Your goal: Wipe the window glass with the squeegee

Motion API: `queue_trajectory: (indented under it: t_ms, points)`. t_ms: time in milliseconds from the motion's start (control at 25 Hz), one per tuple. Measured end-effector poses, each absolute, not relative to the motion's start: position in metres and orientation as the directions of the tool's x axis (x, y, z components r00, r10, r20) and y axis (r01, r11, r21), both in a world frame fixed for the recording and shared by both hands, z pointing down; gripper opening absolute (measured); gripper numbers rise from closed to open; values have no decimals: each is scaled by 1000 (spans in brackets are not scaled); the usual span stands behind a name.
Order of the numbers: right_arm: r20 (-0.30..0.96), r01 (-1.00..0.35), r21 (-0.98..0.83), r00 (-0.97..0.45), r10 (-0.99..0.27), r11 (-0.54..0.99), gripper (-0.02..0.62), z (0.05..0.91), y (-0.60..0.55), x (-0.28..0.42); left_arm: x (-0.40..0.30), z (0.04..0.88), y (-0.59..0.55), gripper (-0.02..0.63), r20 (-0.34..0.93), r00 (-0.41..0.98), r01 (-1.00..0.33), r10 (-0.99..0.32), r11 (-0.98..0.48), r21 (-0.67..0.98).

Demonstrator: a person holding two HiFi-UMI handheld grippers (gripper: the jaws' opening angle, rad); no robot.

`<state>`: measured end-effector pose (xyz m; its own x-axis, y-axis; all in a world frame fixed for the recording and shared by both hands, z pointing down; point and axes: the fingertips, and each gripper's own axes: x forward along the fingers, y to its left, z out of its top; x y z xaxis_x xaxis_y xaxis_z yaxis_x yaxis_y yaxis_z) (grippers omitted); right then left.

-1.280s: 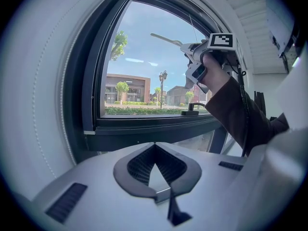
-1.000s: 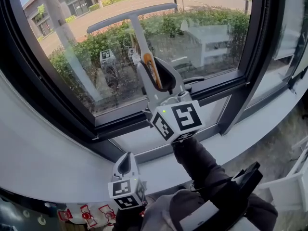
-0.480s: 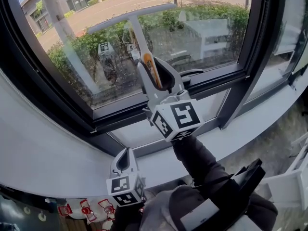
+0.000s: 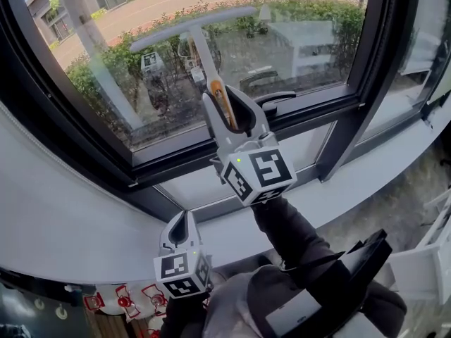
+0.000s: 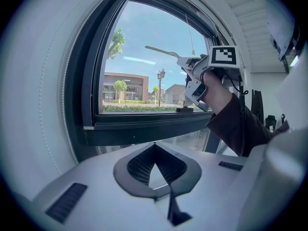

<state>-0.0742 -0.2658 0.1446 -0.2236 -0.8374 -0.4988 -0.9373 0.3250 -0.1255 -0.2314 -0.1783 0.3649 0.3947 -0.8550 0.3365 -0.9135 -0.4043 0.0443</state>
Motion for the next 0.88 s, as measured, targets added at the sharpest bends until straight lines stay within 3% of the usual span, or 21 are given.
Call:
queue_trajectory:
  t_ms: [880]
  points:
    - [-403, -933, -169, -230, -886, 319, 126, 203, -259, -78, -227, 367, -164, 0, 341, 409, -905, -846, -424, 34]
